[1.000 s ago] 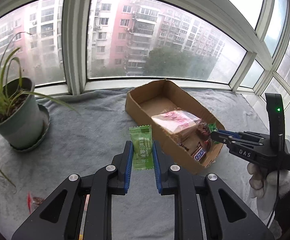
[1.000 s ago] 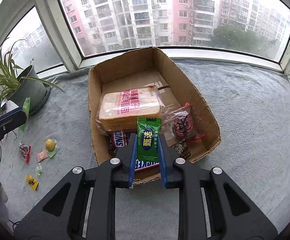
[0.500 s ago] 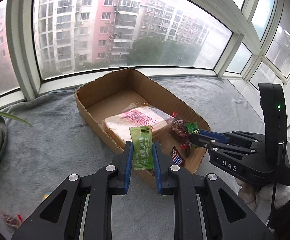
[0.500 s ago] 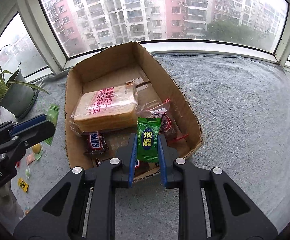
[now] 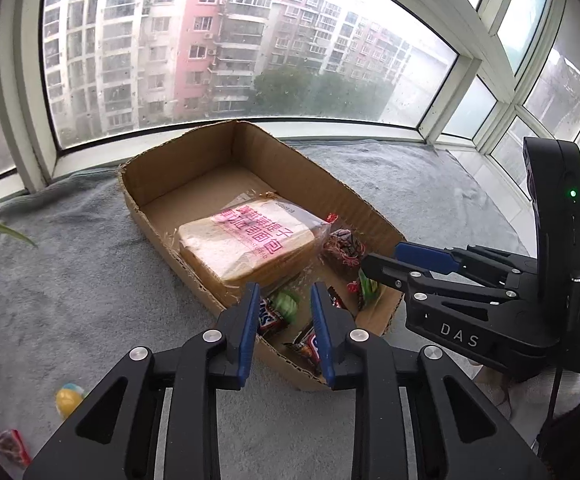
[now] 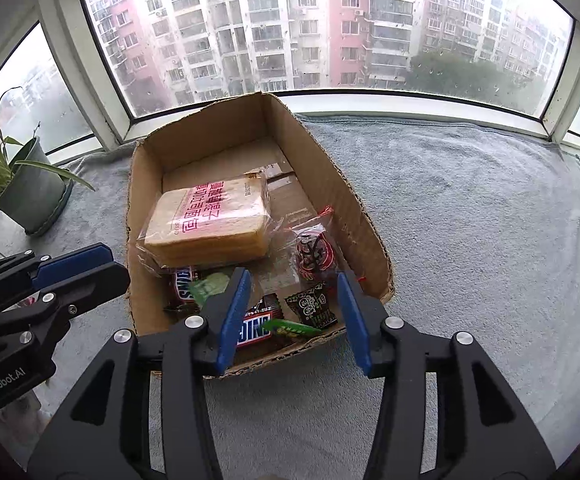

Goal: Organize snacks
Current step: 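Withdraw both tools from the box toward the remaining snacks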

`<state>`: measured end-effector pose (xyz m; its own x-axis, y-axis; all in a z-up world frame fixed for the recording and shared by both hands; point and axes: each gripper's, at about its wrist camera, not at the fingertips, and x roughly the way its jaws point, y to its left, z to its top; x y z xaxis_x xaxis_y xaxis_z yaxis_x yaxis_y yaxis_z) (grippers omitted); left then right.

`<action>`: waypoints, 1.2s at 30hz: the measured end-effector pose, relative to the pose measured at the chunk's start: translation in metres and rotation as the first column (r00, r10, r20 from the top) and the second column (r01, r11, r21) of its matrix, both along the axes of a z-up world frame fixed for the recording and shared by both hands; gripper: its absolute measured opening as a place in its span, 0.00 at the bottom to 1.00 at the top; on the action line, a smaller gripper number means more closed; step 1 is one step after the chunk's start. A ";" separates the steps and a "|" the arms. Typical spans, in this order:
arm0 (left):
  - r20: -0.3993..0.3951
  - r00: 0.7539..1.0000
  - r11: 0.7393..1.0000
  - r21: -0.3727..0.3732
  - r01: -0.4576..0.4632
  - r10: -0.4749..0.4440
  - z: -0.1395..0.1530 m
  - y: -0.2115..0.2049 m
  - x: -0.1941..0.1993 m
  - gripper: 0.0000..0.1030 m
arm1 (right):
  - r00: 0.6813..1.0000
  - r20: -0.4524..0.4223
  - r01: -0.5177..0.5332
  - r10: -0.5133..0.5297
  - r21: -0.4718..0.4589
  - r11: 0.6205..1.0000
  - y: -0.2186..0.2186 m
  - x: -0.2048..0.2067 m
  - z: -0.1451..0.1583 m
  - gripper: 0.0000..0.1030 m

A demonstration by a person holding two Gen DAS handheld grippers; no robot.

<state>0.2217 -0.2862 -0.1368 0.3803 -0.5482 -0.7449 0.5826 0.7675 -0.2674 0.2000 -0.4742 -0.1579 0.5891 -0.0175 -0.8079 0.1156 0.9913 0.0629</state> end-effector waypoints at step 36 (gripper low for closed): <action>-0.057 0.885 0.886 0.011 -0.463 0.462 -0.002 0.293 -0.051 0.55 | 0.945 0.037 -0.326 0.325 0.020 0.945 0.148 -0.025 0.023 0.61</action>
